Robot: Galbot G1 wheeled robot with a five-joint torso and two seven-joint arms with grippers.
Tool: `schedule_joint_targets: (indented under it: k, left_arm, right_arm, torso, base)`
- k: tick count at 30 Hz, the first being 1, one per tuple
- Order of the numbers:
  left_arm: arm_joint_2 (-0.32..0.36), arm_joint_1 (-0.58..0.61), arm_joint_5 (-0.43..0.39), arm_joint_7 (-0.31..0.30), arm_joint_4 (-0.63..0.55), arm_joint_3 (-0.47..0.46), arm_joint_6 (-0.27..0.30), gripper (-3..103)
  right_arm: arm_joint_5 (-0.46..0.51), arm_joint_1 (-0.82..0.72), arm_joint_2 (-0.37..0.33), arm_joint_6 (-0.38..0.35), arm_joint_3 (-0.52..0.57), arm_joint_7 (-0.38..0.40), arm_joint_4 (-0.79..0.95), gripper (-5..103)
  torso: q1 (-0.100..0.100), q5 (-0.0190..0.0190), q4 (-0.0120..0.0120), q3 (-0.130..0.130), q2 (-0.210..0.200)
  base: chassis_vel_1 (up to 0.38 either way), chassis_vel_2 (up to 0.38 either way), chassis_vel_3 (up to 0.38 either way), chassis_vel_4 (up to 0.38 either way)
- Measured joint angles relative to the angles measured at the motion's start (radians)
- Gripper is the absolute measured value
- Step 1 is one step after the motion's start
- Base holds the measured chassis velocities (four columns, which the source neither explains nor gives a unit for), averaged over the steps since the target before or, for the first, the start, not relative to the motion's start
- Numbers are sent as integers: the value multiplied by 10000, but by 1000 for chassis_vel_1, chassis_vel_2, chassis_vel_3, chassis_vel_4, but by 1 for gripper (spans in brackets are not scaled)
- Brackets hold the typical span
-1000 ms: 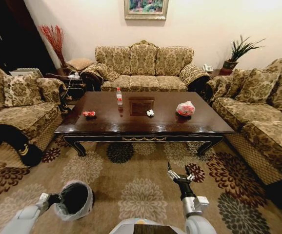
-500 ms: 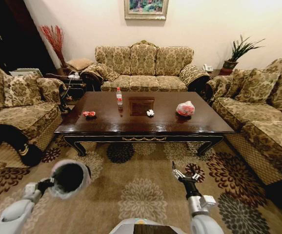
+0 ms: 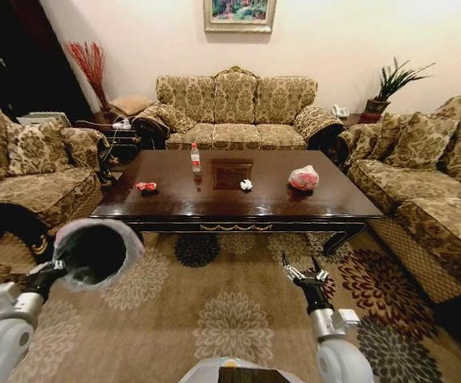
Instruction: Move to the front of the table and place the trash on the table into the trash bin.
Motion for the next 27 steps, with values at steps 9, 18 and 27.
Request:
schedule_joint_targets:
  k: [9,18,27]
  left_arm:
    - [-928,-455,599,-143,-1571,-314,26,0]
    - [-663,-550,906,-7,-1509,-410,236,0]
    - [179,-592,1048,272,-907,-362,244,0]
  right_arm:
    - [178,764,-506,-367,17,6,53,100]
    - [48,372,-763,-601,44,82,575,100]
    - [-215,112,-426,-538,-100,22,697,100]
  torso:
    - [0,3,3,1,0]
    - [0,6,1,0,0]
    - [0,5,1,1,0]
  base:
    - [0,0,0,0]
    - [0,0,0,0]
    - [17,20,-29,-24]
